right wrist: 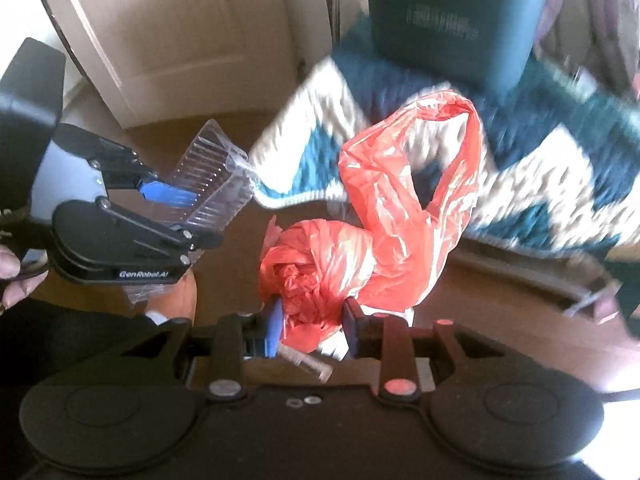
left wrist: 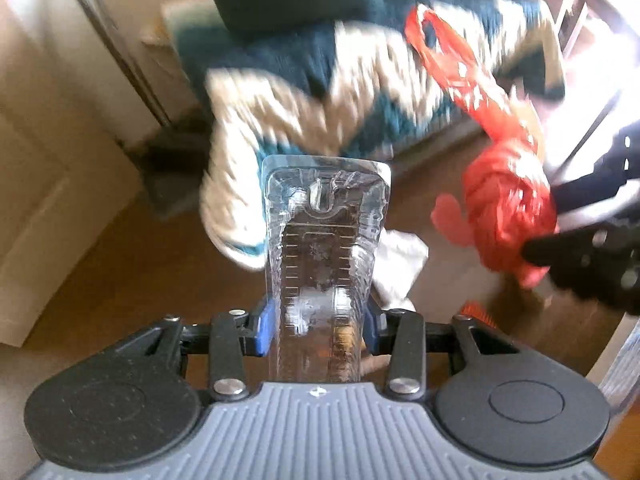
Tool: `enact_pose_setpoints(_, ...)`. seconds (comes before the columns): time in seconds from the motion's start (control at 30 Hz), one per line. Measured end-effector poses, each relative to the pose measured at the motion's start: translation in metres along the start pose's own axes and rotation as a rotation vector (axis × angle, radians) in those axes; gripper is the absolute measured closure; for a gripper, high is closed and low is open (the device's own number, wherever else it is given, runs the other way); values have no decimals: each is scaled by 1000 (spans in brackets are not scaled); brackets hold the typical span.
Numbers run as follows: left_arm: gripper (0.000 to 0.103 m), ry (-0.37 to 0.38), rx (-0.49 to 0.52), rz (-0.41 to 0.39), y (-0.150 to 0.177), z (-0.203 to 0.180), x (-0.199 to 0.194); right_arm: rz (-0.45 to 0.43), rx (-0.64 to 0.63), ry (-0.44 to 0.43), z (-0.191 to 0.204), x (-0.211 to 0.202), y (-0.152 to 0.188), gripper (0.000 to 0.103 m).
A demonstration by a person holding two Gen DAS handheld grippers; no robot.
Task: Collect trash
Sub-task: 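Lift the red bag and clear tray up to the teal wastebasket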
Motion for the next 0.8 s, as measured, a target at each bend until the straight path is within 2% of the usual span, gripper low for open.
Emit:
enact_pose_setpoints(0.2, 62, -54, -45, -146, -56, -2, -61, -139, -65, 25, -3, -61, -50, 73)
enact_pose_setpoints(0.4, 62, -67, -90, -264, -119, 7, -101, -258, -105, 59, -15, -103, -111, 73)
enact_pose_setpoints(0.53, 62, -77, -105, -362, -170, 20, -121, -339, -133, 92, -30, -126, -161, 73)
enact_pose_setpoints(0.63, 62, -103, -97, -466, -216, 34, -142, -395, -172, 132, -40, -138, -197, 73)
enact_pose_setpoints(0.8, 62, -123, -120, -577, -290, 52, -158, -480, -198, 175, -59, -149, -257, 73)
Point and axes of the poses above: each gripper's, at about its wrist camera, not at the fingertips, and x roughly the way its jaws point, z to its left, y to its underside, the point moved 9 cm from there along x, roughly the way its jaws point, and after that the axes turned 13 degrees about -z, right-handed, at the moved point
